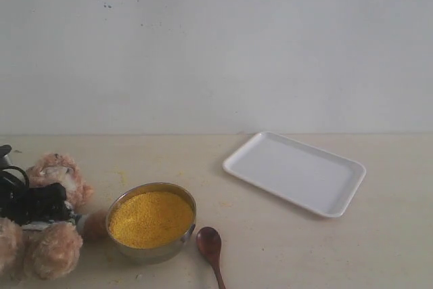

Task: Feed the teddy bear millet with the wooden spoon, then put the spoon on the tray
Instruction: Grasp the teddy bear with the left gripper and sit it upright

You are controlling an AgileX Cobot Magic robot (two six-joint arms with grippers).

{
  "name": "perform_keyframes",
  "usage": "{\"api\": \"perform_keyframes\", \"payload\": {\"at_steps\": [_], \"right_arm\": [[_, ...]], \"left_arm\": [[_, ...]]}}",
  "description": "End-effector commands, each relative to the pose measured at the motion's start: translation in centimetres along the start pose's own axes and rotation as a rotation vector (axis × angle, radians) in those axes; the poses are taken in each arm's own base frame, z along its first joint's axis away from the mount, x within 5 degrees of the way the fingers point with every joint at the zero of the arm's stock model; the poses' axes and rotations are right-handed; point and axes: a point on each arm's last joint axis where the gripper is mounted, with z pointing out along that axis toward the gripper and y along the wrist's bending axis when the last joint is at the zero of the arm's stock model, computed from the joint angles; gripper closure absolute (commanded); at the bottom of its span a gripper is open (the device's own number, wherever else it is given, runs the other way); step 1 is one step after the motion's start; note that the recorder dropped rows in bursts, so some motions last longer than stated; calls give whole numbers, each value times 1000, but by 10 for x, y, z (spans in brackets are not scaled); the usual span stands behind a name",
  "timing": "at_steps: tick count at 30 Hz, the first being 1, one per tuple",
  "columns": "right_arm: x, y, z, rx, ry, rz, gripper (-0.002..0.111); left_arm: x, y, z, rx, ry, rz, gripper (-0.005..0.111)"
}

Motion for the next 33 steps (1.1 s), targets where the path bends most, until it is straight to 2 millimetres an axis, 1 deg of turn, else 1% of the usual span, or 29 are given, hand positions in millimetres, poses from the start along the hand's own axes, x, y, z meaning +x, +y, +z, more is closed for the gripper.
{"api": "perform_keyframes", "payload": {"at_steps": [1, 3, 4, 5, 8, 11, 14, 16, 21, 26, 28, 30, 33], "right_arm": [[-1, 0, 0, 0, -12, -5, 108], [-1, 0, 0, 0, -12, -5, 108], [-1, 0, 0, 0, -12, -5, 108], [-1, 0, 0, 0, -12, -5, 108], [-1, 0, 0, 0, -12, -5, 108], [-1, 0, 0, 0, -12, -5, 108], [-1, 0, 0, 0, -12, -5, 108], [-1, 0, 0, 0, -12, -5, 108], [-1, 0, 0, 0, -12, -5, 108], [-1, 0, 0, 0, -12, -5, 108], [-1, 0, 0, 0, -12, -5, 108], [-1, 0, 0, 0, -12, -5, 108], [-1, 0, 0, 0, -12, -5, 108]], "left_arm": [[9, 3, 10, -15, 62, -8, 45], [9, 3, 10, -15, 68, -8, 82], [9, 2, 9, -14, 73, -8, 98], [8, 2, 9, -13, 74, 14, 101], [1, 0, 7, -5, 82, 49, 103], [-8, 0, 1, 2, 88, 151, 103], [-16, -1, -13, 3, 135, 341, 103], [-22, -3, -26, -4, 157, 396, 103], [-30, -10, -58, 12, 116, 406, 103], [-37, -23, -94, 114, 12, 377, 103], [-34, -32, -108, 214, -23, 326, 103], [-29, -40, -119, 328, -70, 343, 103], [-19, -44, -125, 433, -131, 342, 103]]}}
